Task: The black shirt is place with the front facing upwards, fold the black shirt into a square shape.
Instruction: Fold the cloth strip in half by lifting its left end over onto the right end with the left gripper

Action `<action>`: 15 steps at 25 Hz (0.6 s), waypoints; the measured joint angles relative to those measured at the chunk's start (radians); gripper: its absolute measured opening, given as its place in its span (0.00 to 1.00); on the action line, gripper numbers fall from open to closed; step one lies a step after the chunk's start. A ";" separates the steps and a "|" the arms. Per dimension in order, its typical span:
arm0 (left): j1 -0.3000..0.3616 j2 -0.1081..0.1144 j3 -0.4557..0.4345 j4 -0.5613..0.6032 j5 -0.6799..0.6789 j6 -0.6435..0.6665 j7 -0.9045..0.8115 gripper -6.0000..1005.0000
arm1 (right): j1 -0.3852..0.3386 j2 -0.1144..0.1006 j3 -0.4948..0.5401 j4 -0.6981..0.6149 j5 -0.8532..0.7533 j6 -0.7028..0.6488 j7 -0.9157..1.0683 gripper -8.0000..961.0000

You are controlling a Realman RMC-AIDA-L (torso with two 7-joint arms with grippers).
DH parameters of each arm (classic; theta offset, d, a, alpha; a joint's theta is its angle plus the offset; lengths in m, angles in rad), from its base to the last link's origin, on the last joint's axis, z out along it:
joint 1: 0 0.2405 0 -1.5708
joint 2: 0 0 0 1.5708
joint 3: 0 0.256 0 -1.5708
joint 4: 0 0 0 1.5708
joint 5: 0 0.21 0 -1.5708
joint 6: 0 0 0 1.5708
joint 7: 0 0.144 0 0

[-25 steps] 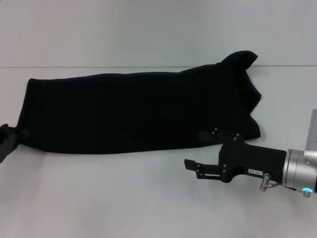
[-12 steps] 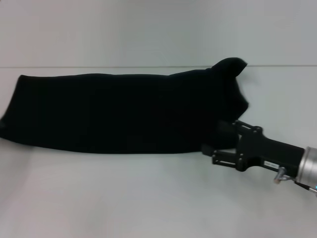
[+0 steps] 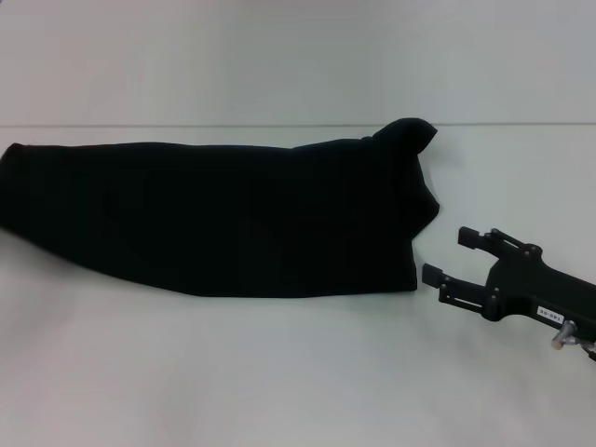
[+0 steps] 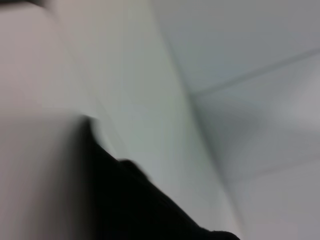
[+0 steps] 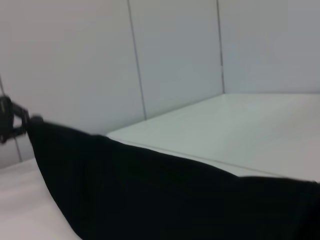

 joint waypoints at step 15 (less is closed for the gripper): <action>-0.475 -0.121 0.165 -0.058 -0.023 0.015 0.052 0.05 | -0.088 -0.005 0.004 0.009 0.000 0.035 0.038 0.94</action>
